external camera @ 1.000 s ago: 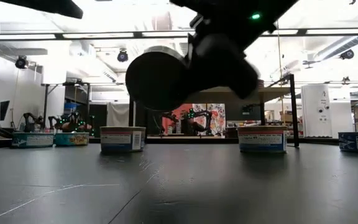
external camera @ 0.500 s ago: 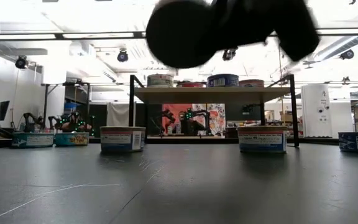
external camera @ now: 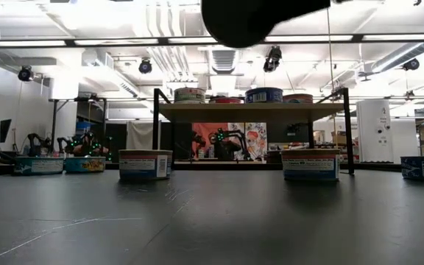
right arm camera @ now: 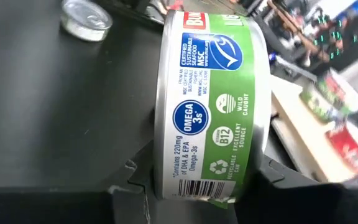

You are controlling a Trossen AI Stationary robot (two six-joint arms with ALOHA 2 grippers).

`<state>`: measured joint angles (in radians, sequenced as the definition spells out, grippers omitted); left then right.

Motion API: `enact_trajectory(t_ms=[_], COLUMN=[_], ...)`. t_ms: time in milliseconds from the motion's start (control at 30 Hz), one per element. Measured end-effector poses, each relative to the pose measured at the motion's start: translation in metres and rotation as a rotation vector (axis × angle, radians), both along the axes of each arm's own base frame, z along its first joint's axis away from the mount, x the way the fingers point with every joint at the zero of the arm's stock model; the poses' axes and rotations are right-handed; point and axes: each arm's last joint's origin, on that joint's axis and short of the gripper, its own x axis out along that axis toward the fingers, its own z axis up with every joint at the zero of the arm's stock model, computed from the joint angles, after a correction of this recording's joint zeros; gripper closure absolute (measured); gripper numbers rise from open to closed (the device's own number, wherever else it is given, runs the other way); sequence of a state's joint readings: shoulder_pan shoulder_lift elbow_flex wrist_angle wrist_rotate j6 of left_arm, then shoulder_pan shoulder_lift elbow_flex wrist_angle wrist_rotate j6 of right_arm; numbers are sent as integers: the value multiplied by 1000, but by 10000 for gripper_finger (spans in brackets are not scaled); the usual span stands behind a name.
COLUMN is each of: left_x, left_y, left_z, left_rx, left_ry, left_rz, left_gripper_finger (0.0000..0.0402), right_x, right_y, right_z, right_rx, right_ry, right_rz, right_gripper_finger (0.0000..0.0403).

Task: Stack canned seafood by type on shelf
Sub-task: Stack the green white tuna can on top of the green white tuna can on the shelf

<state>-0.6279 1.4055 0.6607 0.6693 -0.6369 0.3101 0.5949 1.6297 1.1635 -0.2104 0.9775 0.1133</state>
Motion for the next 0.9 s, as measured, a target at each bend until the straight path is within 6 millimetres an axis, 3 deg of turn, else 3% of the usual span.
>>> enact_trajectory(t_ms=[200,467,667,900], left_x=[5,14,19,23], left_y=[4,22,26,35], left_z=[1,0,-3,-4], left_rx=[1,-76,-131,-237], left_ry=[42,55,74,77], left_rz=[23,141,88,132], left_gripper_finger=[333,192,122,107], right_x=[-2,-2,0,4], right_y=[-15,-36,-42,-41], right_z=[-15,-33,-36,-29], right_rx=[250,597,597,476], right_ry=[-217,-366,-369,-349], right_rz=[35,147,128,181], right_gripper_finger=[273,273,273,273])
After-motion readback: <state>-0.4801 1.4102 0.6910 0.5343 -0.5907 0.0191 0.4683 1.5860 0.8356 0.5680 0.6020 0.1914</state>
